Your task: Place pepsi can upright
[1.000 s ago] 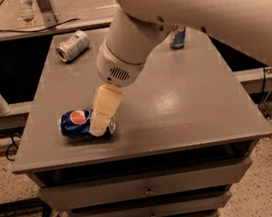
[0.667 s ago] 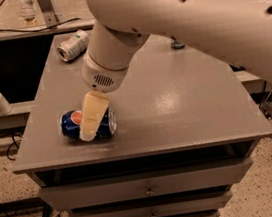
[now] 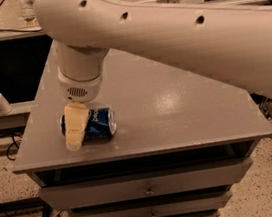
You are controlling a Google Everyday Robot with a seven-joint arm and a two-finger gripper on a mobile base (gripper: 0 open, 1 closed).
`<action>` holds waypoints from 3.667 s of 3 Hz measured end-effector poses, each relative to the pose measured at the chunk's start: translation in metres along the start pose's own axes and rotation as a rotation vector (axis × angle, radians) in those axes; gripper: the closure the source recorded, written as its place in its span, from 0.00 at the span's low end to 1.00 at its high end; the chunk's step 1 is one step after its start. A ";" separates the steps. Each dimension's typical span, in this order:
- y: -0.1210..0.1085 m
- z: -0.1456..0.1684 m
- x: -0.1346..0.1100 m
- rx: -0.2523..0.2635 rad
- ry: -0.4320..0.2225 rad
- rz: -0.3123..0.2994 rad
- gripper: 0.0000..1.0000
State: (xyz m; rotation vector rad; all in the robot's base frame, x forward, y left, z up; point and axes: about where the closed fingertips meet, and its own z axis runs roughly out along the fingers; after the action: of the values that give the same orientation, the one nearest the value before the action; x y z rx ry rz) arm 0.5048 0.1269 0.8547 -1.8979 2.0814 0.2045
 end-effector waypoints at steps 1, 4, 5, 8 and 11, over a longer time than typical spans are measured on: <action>0.001 0.013 -0.001 0.003 0.061 0.021 0.17; -0.023 0.001 0.001 0.051 0.040 0.074 0.87; -0.050 -0.029 0.000 0.087 -0.125 0.082 1.00; -0.099 -0.088 0.004 0.077 -0.881 0.111 1.00; -0.059 -0.119 0.039 0.037 -1.085 0.106 1.00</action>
Offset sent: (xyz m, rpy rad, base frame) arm 0.0101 0.0066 -0.0209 -0.1228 0.0103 -0.0806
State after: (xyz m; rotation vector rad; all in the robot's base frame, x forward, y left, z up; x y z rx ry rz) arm 0.5448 0.0464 0.9598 -1.1780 1.3796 0.9566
